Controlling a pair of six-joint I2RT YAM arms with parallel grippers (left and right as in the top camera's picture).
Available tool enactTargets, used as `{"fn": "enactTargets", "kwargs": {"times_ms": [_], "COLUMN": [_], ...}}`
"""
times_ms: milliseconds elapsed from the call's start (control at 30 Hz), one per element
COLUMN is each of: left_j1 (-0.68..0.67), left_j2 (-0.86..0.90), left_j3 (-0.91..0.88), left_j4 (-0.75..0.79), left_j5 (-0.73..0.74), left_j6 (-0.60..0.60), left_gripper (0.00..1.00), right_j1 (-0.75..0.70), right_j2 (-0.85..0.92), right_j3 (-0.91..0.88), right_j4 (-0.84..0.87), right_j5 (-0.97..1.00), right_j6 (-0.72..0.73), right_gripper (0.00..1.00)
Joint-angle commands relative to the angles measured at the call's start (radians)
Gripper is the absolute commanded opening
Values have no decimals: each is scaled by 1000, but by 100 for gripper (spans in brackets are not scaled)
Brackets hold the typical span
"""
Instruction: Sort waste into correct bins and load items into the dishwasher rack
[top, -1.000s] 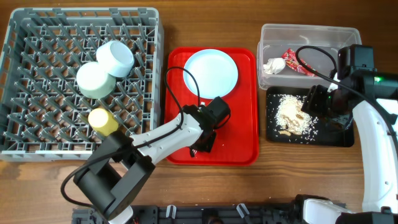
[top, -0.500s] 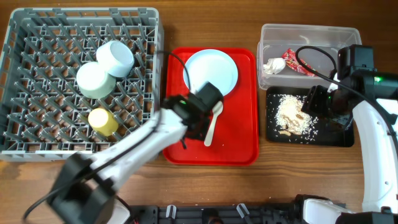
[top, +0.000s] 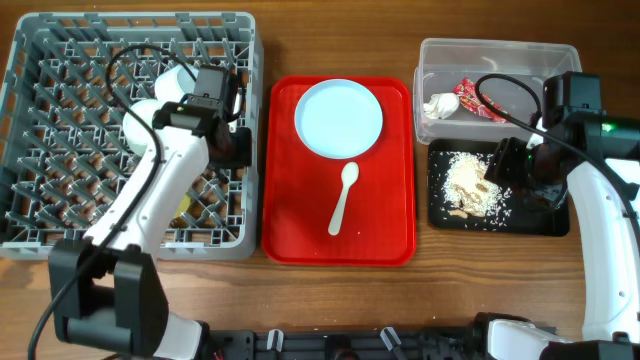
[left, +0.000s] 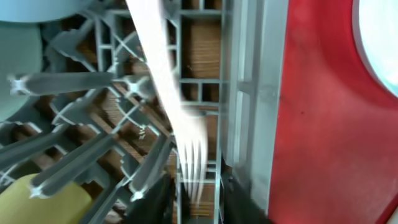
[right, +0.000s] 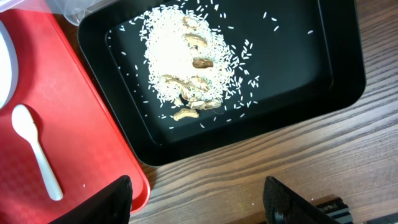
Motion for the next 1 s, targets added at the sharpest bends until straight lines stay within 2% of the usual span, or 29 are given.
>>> {"fn": "enactTargets", "kwargs": {"times_ms": [0,167,233,267,333,500,567,700,967], "left_j1": [3,-31,-127,-182,-298,-470,-477,-477,-504], "left_j2": [8,-77,-125,-120,-72,138,230,336,369], "left_j3": [10,98,109,108,108,108,108,108,108], "left_j4": [3,-37,-6,1,35,167,214,277,293], "left_j5": [23,61,166,165,165,164,164,160,29], "left_j6": [13,12,-23,-62,-124,-127,-174,-172,-171], "left_gripper": [39,40,42,44,56,60,63,66,67], "right_j1": [-4,-4,-4,-4,-4,-4,-4,-4,-4], "right_j2": [-7,-7,-7,-7,-7,-7,-7,-7,-7], "right_j3": [19,19,19,19,19,19,19,19,19], "right_j4": [-3,-2,-2,-2,-2,-2,-2,-2,-2], "right_j5": [20,20,20,20,20,20,20,20,19], "right_j6": [-13,-14,-13,-13,-13,-12,-13,-13,-13], "right_gripper": [68,68,68,68,68,68,68,69,69]}}
